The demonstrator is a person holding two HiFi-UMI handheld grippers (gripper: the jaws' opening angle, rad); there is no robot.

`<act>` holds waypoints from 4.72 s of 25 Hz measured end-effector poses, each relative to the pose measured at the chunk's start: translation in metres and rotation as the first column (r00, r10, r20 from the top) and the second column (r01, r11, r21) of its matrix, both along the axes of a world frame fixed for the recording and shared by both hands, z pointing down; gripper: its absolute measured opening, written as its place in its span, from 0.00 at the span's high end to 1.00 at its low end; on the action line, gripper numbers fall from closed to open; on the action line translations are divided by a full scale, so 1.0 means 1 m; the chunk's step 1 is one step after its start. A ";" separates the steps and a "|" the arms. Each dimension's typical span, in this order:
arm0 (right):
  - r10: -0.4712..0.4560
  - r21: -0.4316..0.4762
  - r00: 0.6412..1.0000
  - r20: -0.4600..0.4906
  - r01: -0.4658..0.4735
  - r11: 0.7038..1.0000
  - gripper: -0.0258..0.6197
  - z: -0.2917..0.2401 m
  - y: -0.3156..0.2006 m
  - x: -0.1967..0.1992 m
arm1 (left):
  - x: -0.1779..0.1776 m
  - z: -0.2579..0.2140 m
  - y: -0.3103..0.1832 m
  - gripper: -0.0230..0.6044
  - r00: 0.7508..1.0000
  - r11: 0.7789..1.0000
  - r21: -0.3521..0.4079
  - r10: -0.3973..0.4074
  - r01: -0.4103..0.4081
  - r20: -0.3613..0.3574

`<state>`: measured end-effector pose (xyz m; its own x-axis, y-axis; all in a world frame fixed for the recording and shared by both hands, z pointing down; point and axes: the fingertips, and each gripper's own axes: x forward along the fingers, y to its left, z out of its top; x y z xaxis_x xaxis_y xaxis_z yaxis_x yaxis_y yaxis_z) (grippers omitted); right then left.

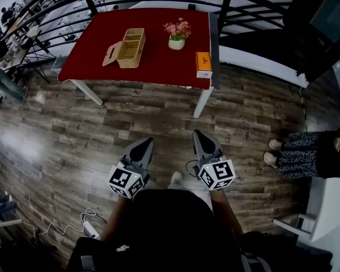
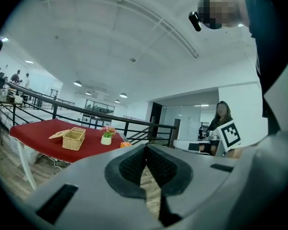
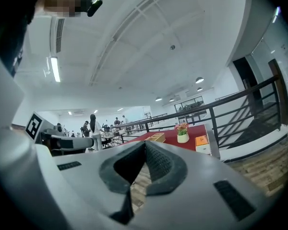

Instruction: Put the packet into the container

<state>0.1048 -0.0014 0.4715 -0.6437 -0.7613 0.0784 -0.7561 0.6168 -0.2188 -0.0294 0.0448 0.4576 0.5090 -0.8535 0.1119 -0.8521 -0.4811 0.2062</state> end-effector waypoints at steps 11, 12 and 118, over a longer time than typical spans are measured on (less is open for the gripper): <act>0.003 -0.011 1.000 -0.003 -0.003 1.000 0.93 0.010 -0.074 -0.008 | -0.011 0.006 -0.082 0.95 1.000 1.000 0.002 0.009 -0.009 0.019; 0.007 -0.013 1.000 -0.005 -0.007 1.000 0.93 0.012 -0.082 -0.010 | -0.013 0.006 -0.092 0.95 1.000 1.000 0.004 0.015 -0.015 0.016; -0.674 -0.446 0.033 -0.738 0.726 0.523 0.40 0.083 -0.352 -0.144 | -0.044 0.106 -0.392 0.35 0.378 0.713 -0.322 0.635 -0.623 0.673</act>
